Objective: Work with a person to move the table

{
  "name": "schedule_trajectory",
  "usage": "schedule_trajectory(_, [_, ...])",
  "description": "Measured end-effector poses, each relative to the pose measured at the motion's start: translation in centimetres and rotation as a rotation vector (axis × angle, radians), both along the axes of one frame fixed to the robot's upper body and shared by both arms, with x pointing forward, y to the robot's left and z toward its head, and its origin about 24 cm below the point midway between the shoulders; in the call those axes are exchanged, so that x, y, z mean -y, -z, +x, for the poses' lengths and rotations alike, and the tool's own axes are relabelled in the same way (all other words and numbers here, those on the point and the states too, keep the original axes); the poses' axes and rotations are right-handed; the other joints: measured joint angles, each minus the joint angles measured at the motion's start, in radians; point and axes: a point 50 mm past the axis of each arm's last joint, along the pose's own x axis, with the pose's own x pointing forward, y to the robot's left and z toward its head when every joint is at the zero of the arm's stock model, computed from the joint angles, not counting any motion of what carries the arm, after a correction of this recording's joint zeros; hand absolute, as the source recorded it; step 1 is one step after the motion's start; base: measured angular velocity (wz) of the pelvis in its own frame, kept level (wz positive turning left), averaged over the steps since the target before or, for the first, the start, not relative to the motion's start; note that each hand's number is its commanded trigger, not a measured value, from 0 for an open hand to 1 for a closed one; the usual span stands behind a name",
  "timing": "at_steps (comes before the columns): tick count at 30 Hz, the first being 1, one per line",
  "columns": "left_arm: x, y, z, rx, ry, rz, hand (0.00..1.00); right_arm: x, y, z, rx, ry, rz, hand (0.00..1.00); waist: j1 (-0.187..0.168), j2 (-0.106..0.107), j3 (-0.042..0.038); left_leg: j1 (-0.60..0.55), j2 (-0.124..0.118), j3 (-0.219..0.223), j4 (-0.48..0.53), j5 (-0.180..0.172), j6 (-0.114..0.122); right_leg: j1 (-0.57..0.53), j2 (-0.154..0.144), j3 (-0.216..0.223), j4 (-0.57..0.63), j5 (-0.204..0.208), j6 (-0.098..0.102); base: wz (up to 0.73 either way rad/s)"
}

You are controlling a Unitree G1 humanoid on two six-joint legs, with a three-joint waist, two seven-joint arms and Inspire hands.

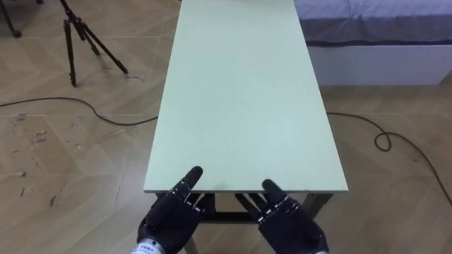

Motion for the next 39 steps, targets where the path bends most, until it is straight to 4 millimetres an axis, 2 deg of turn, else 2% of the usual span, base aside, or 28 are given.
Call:
schedule_trajectory(13, [0.0, 0.0, 0.3, -0.045, 0.003, 0.008, 0.00, 0.7, -0.3, 1.5, -0.075, 0.123, 0.014, 0.00, 0.000, 0.005, -0.0032, 0.004, 0.001, 0.004, -0.002, 0.000, 0.000, 0.000, 0.001, 0.003, 0.001, 0.000, 0.000, 0.00])
schedule_trajectory(21, [0.4, 0.3, 0.6, -0.083, -0.012, -0.006, 0.00, 1.3, -0.5, 2.1, -0.115, 0.191, 0.024, 0.00, -0.002, 0.024, -0.0122, 0.004, 0.001, 0.004, -0.002, 0.000, 0.000, 0.002, 0.001, 0.002, 0.002, 0.001, -0.001, 0.00])
schedule_trajectory(25, [0.5, 0.3, 0.7, -0.097, -0.021, -0.010, 0.00, 1.2, -0.9, 2.3, -0.124, 0.198, 0.034, 0.00, -0.004, 0.035, -0.0104, 0.002, 0.001, 0.004, -0.002, 0.000, 0.000, 0.001, 0.001, 0.002, 0.001, 0.001, -0.001, 0.00])
schedule_trajectory(31, [0.5, 0.3, 0.8, -0.109, -0.040, -0.020, 0.00, 1.0, -1.1, 2.5, -0.144, 0.210, 0.045, 0.00, -0.007, 0.035, -0.0100, 0.001, 0.001, 0.004, -0.002, 0.000, 0.000, -0.001, 0.001, 0.003, -0.001, 0.001, -0.001, 0.00])
schedule_trajectory(37, [0.8, 0.1, 1.1, -0.121, -0.075, -0.043, 0.00, 0.8, -1.3, 2.5, -0.158, 0.230, 0.055, 0.00, -0.003, 0.030, -0.0070, 0.002, 0.001, 0.004, -0.002, 0.000, 0.000, -0.001, 0.001, 0.004, -0.001, 0.001, -0.001, 0.00])
schedule_trajectory(39, [0.8, 0.0, 1.3, -0.121, -0.083, -0.047, 0.00, 0.7, -1.3, 2.6, -0.160, 0.247, 0.064, 0.00, -0.001, 0.022, -0.0027, 0.002, 0.001, 0.004, -0.001, 0.000, 0.000, -0.001, 0.001, 0.003, -0.001, 0.001, -0.001, 0.00])
